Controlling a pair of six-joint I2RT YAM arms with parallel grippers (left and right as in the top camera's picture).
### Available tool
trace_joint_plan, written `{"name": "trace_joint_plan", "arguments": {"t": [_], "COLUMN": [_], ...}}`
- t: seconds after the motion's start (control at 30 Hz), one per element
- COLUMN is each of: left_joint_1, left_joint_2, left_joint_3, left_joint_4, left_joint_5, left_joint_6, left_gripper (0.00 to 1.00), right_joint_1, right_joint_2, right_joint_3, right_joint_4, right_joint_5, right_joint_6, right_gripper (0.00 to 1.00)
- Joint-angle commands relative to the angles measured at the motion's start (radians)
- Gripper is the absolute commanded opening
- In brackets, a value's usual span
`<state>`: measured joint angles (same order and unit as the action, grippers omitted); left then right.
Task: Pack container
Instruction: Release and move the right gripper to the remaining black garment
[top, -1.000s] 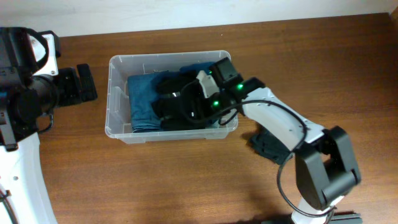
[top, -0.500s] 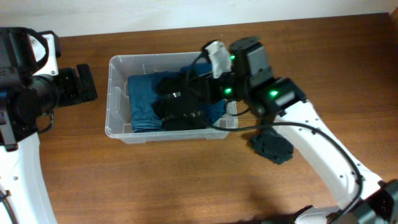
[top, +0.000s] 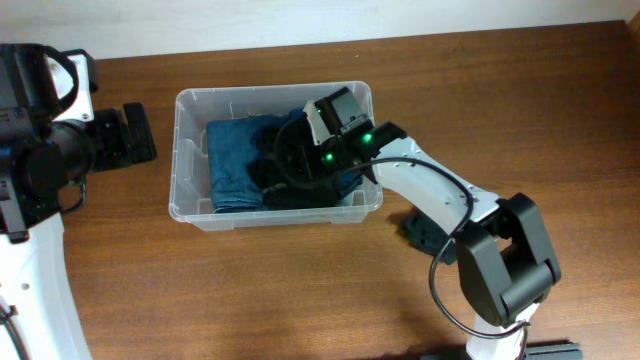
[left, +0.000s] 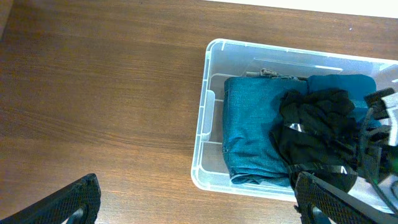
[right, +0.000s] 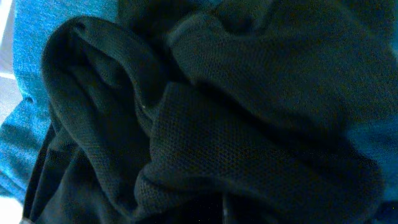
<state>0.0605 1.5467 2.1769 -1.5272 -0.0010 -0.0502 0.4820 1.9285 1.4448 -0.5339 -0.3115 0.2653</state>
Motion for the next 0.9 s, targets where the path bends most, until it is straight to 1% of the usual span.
{"name": "trace_joint_plan", "arguments": {"t": [0.0, 0.07, 0.1, 0.13, 0.23, 0.27, 0.37, 0.4, 0.5, 0.63, 0.7, 0.87], "left_joint_1": [0.001, 0.001, 0.001, 0.001, 0.001, 0.001, 0.001, 0.001, 0.001, 0.001, 0.001, 0.001], "left_joint_2": [0.003, 0.003, 0.003, 0.003, 0.003, 0.003, 0.003, 0.003, 0.003, 0.003, 0.003, 0.003], "left_joint_3": [0.001, 0.001, 0.001, 0.001, 0.001, 0.001, 0.001, 0.001, 0.001, 0.001, 0.001, 0.001], "left_joint_4": [0.0, 0.0, 0.0, 0.0, 0.0, 0.0, 0.0, 0.0, 0.0, 0.0, 0.0, 0.0], "left_joint_5": [-0.006, -0.006, -0.006, -0.006, -0.006, -0.006, -0.006, -0.006, -0.006, -0.006, -0.006, -0.006], "left_joint_6": [-0.01, -0.01, -0.01, -0.01, -0.01, -0.01, -0.01, -0.01, -0.01, -0.01, -0.01, -0.01], "left_gripper": [0.99, 0.99, 1.0, 1.0, 0.99, 0.99, 0.99, 1.0, 0.99, 0.99, 0.99, 0.99], "right_joint_1": [-0.059, -0.078, -0.087, -0.098, -0.147, -0.167, -0.29, -0.327, -0.439, -0.583, -0.629, -0.748], "right_joint_2": [-0.033, -0.094, -0.127, -0.166, -0.309, -0.352, -0.506, -0.53, -0.565, -0.552, -0.546, -0.546], "right_joint_3": [0.016, 0.044, 0.058, 0.075, 0.099, 0.099, 0.098, 0.098, 0.098, 0.077, 0.045, -0.158], "right_joint_4": [-0.087, -0.153, -0.184, -0.221, -0.303, -0.322, -0.427, -0.458, -0.558, -0.7, -0.725, -0.682], "right_joint_5": [0.049, 0.034, 0.031, 0.031, 0.031, 0.031, 0.032, 0.032, 0.031, 0.008, -0.008, -0.041], "right_joint_6": [0.012, 0.012, 0.012, 0.012, 0.013, 0.013, 0.014, 0.018, 0.032, 0.047, 0.047, 0.089], "right_gripper": [0.26, 0.48, 0.57, 0.63, 0.93, 0.99, 0.98, 0.99, 0.98, 0.98, 0.99, 0.98]}}
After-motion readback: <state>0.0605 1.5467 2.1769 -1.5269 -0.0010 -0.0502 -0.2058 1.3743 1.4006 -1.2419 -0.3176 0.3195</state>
